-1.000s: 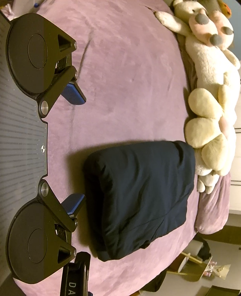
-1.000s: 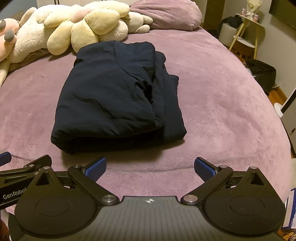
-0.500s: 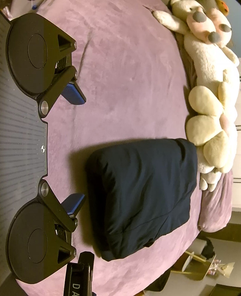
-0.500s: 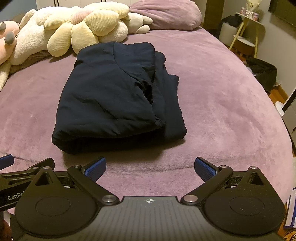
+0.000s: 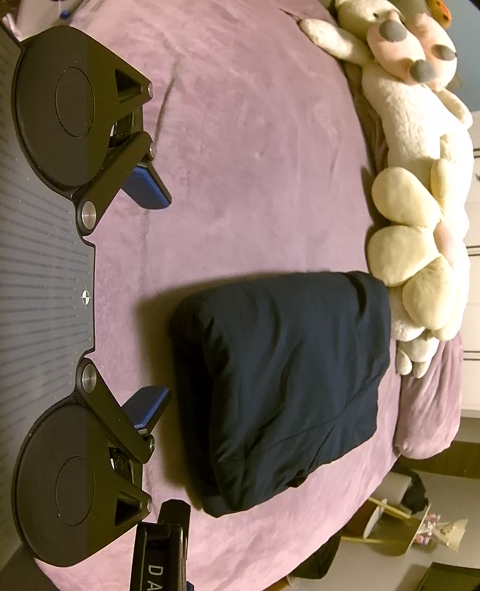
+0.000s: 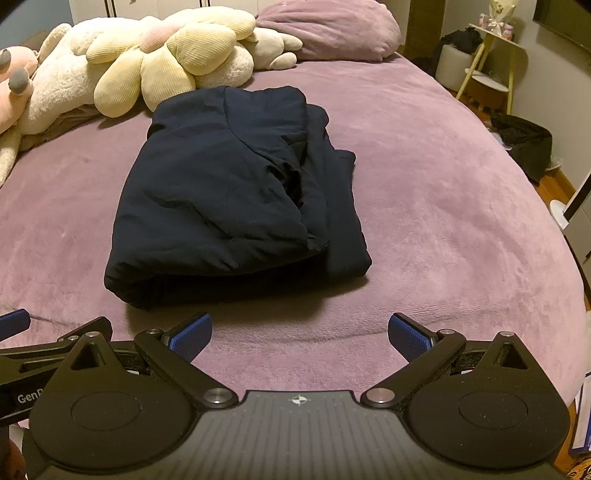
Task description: Fold large clothes
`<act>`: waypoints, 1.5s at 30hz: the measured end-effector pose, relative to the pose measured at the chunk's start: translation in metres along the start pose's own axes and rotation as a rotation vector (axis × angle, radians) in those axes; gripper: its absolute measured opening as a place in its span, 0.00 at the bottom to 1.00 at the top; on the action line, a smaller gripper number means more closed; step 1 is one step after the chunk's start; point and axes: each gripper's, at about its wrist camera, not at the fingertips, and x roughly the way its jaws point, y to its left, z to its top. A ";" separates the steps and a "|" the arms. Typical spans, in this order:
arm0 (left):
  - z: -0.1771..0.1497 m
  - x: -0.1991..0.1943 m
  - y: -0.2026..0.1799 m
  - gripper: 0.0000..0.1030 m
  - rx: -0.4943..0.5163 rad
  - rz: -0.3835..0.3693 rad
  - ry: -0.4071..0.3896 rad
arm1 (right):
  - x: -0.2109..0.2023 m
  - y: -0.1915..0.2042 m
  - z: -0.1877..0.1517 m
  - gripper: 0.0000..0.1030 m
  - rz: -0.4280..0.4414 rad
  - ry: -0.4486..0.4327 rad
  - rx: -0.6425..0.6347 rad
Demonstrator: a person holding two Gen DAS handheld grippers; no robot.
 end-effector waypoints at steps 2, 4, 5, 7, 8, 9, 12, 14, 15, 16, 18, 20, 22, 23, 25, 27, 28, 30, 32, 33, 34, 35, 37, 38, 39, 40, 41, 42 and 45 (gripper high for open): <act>0.000 0.000 0.000 1.00 0.000 -0.003 -0.001 | 0.000 -0.001 0.000 0.99 0.001 0.000 0.002; 0.000 -0.001 -0.001 1.00 0.001 -0.005 -0.002 | -0.001 -0.001 -0.001 0.99 0.002 -0.001 0.004; 0.000 -0.001 -0.001 1.00 0.002 -0.005 -0.003 | -0.001 -0.001 -0.001 0.99 0.002 -0.001 0.004; 0.000 -0.001 -0.002 1.00 0.005 -0.005 -0.005 | -0.001 -0.002 -0.001 0.99 0.003 -0.001 0.004; 0.000 -0.001 -0.001 1.00 0.006 -0.005 -0.004 | -0.001 -0.001 0.000 0.99 0.003 0.000 0.004; 0.000 -0.001 -0.002 1.00 0.007 -0.005 -0.005 | -0.001 -0.001 0.000 0.99 0.003 0.000 0.004; 0.000 -0.001 -0.002 1.00 0.011 -0.005 -0.004 | -0.002 -0.001 0.000 0.99 0.005 -0.001 0.002; 0.000 -0.001 -0.002 1.00 0.012 -0.004 -0.003 | -0.002 -0.002 -0.001 0.99 0.006 -0.003 0.002; 0.001 -0.001 -0.003 1.00 0.011 -0.004 -0.002 | -0.002 -0.002 -0.001 0.99 0.006 -0.003 0.001; 0.001 -0.001 -0.003 1.00 0.011 -0.004 -0.002 | -0.002 -0.003 -0.001 0.99 0.005 -0.003 0.002; 0.001 -0.001 -0.003 1.00 0.012 -0.004 -0.003 | -0.003 -0.003 -0.001 0.99 0.005 -0.004 0.003; 0.001 -0.001 -0.003 1.00 0.014 -0.004 -0.004 | -0.003 -0.003 -0.001 0.99 0.003 -0.005 0.006; 0.000 -0.002 -0.004 1.00 0.015 -0.005 -0.005 | -0.003 -0.003 -0.001 0.99 0.004 -0.006 0.005; 0.000 -0.002 -0.005 1.00 0.016 -0.005 -0.005 | -0.003 -0.004 -0.001 0.99 0.004 -0.007 0.005; 0.000 -0.002 -0.005 1.00 0.015 -0.009 -0.004 | -0.004 -0.004 -0.001 0.99 0.004 -0.006 0.005; 0.000 -0.003 -0.005 1.00 0.012 -0.012 -0.003 | -0.004 -0.003 -0.001 0.99 0.005 -0.008 0.006; 0.000 -0.003 -0.005 1.00 0.009 -0.014 -0.002 | -0.004 -0.003 -0.001 0.99 0.005 -0.008 0.005; 0.000 -0.004 -0.004 1.00 0.003 -0.021 -0.008 | -0.004 -0.004 -0.001 0.99 0.006 -0.009 0.004; -0.002 -0.005 -0.003 1.00 0.005 -0.024 -0.022 | -0.005 -0.004 -0.001 0.99 0.006 -0.010 0.004; -0.002 -0.006 -0.004 1.00 0.011 -0.023 -0.027 | -0.005 -0.004 -0.002 0.99 0.006 -0.010 0.005; -0.003 -0.006 -0.004 1.00 0.015 -0.018 -0.026 | -0.005 -0.005 -0.002 0.99 0.007 -0.010 0.005; -0.003 -0.006 -0.005 1.00 0.014 -0.014 -0.022 | -0.006 -0.006 -0.002 0.99 0.008 -0.010 0.005; -0.002 -0.005 -0.005 1.00 0.014 -0.012 -0.015 | -0.006 -0.007 -0.002 0.99 0.006 -0.010 0.008; -0.002 -0.005 -0.004 1.00 0.014 -0.010 -0.012 | -0.006 -0.007 -0.002 0.99 0.005 -0.011 0.008; -0.002 -0.005 -0.004 1.00 0.015 -0.005 -0.011 | -0.006 -0.007 -0.002 0.99 0.004 -0.012 0.008; -0.002 -0.005 -0.005 1.00 0.018 -0.002 -0.010 | -0.007 -0.007 -0.002 0.99 0.004 -0.013 0.009; -0.002 -0.005 -0.006 1.00 0.023 -0.002 -0.009 | -0.007 -0.007 -0.002 0.99 0.004 -0.013 0.009; -0.002 -0.005 -0.006 1.00 0.027 -0.003 -0.009 | -0.007 -0.008 -0.002 0.99 0.004 -0.013 0.009; -0.002 -0.005 -0.008 1.00 0.042 0.003 -0.009 | -0.008 -0.008 -0.002 0.99 0.002 -0.011 0.011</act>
